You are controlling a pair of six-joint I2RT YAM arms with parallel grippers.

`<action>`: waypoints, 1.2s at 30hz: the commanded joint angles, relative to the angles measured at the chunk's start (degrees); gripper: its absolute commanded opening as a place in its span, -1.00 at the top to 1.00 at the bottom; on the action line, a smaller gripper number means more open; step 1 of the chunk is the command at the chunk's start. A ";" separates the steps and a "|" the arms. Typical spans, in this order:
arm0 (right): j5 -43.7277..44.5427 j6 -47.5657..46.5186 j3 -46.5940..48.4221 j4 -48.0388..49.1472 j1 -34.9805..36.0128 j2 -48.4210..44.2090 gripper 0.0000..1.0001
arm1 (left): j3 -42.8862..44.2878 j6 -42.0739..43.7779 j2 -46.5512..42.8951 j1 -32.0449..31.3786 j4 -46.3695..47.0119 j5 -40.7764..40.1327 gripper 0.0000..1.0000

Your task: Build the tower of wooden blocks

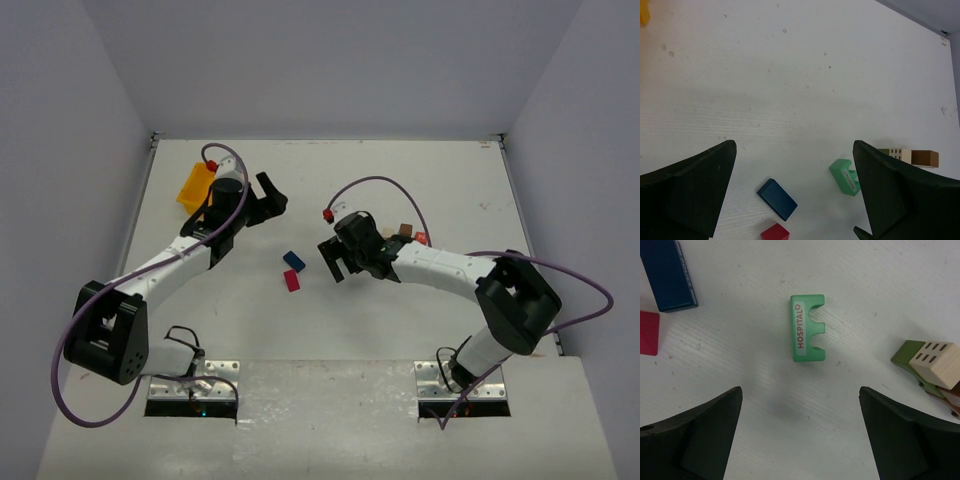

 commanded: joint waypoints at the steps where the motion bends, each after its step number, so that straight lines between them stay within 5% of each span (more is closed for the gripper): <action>1: 2.47 1.28 -0.45 3.63 0.38 -1.76 -0.97 | 1.57 0.61 0.16 0.58 2.61 0.91 -1.00; 36: 4.53 0.45 -1.16 13.78 -0.48 6.43 -0.97 | 1.57 0.96 0.62 0.58 3.48 3.37 -1.00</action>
